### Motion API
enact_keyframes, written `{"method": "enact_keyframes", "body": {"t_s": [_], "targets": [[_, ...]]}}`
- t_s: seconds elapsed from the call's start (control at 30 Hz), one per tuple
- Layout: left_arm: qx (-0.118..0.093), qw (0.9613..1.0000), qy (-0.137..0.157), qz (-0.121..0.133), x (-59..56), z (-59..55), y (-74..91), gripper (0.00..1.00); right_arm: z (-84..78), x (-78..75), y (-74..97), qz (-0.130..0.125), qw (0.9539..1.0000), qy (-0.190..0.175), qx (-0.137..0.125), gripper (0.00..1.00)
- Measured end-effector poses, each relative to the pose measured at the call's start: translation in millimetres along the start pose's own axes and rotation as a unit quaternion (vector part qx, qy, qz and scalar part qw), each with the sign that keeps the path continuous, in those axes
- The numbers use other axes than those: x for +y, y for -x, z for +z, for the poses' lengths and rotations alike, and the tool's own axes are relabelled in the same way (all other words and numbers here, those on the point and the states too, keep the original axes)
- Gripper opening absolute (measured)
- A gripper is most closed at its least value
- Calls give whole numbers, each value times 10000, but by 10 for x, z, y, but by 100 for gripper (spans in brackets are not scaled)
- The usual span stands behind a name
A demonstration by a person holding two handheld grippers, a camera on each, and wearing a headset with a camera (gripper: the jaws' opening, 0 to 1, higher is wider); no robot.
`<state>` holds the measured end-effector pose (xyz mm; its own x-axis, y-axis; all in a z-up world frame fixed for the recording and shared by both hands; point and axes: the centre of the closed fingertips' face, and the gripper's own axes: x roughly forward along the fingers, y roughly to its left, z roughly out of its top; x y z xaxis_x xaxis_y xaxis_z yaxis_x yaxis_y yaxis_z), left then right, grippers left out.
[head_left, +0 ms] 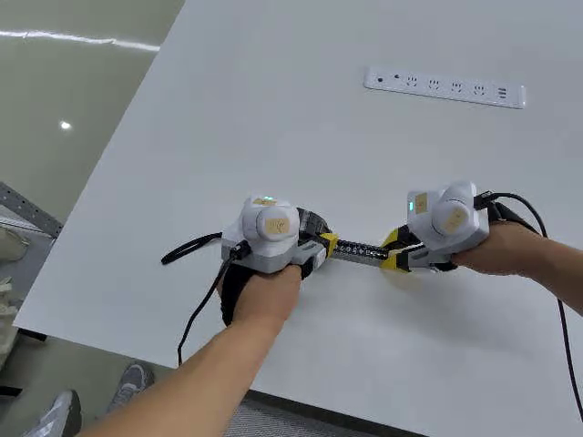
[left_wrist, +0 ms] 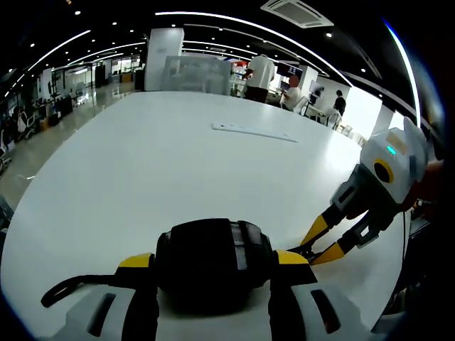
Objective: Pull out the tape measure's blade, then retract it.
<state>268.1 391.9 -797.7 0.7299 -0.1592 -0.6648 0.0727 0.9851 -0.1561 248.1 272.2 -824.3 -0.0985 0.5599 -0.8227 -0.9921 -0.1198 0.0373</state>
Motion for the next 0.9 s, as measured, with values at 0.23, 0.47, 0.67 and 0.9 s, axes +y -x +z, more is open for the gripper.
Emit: {"method": "enact_keyframes", "body": {"t_s": [0.23,0.47,0.67,0.9], "targets": [[1,10000,15,-12,4,2,-4,59,79,12,-21,-8,10000,-13,-37,11],[5,10000,24,-16,1,2,-3,59,166,6,-68,-1,10000,-3,-77,11],[14,10000,36,-41,3,1,-2,59,221,-3,-108,1,9999,-1,-127,11],[17,10000,37,-40,0,1,-2,59,262,-30,-170,6,9999,21,-167,11]]}}
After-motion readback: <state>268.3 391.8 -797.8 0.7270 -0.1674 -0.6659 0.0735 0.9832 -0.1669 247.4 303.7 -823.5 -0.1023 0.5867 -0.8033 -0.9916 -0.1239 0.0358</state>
